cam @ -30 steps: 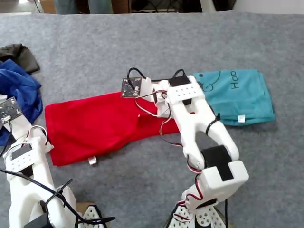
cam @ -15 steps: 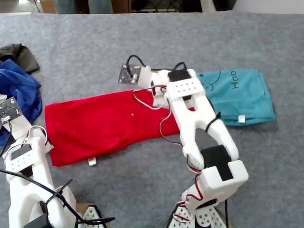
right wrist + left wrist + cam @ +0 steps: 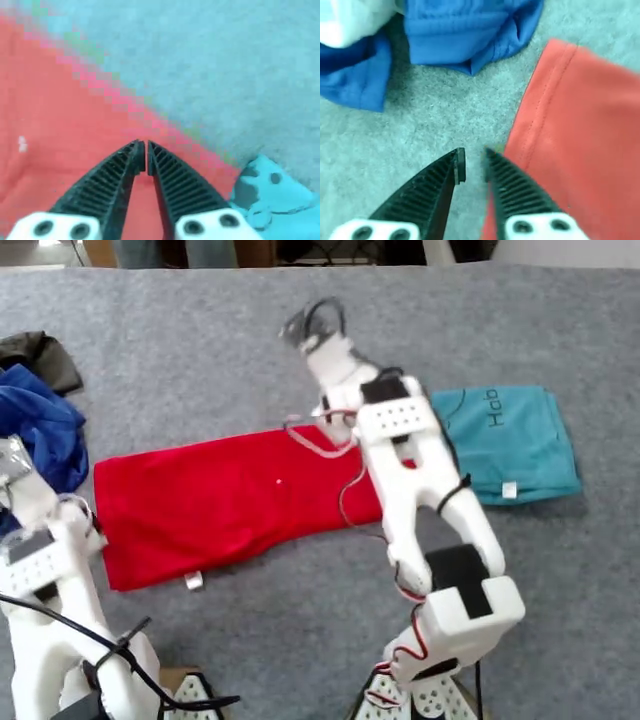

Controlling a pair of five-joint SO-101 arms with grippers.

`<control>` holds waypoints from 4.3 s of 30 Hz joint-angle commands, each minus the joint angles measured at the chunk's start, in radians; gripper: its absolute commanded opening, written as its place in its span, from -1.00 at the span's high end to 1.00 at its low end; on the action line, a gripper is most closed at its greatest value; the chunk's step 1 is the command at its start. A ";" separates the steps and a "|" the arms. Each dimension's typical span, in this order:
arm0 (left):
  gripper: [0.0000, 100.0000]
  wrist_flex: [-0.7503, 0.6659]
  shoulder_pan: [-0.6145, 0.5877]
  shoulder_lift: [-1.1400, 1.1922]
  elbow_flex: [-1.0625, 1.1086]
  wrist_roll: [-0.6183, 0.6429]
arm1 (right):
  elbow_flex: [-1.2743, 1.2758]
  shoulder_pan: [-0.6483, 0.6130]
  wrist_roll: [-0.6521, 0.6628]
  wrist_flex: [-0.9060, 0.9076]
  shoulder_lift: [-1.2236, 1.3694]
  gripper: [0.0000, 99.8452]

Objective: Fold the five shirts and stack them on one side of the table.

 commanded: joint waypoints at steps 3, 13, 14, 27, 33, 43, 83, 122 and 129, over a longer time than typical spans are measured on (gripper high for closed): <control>0.55 0.304 0.044 -0.014 -0.314 0.123 | -0.225 0.103 0.008 0.006 -0.035 0.97; 0.49 0.275 0.062 0.397 -0.423 0.049 | -0.312 0.235 0.043 0.021 0.038 0.97; 0.49 0.270 0.059 0.445 -0.452 0.043 | -0.314 0.239 0.060 0.021 0.042 0.97; 0.49 0.299 -0.018 0.632 -0.582 -0.081 | -0.312 0.244 0.080 0.020 0.054 0.97; 0.49 0.301 -0.016 0.634 -0.575 -0.138 | -0.309 0.242 0.092 0.020 0.054 0.97; 0.49 0.292 0.033 0.638 -0.578 -0.181 | -0.309 0.241 0.092 0.020 0.054 0.97; 0.95 0.589 0.200 0.927 -1.000 -0.175 | -0.394 0.522 0.132 0.006 -0.012 0.97; 0.94 0.707 1.273 1.353 -2.112 0.094 | -0.450 0.881 0.091 0.041 -0.255 0.96; 0.94 0.706 1.290 1.436 -2.215 0.144 | -0.450 0.879 0.091 0.041 -0.254 0.96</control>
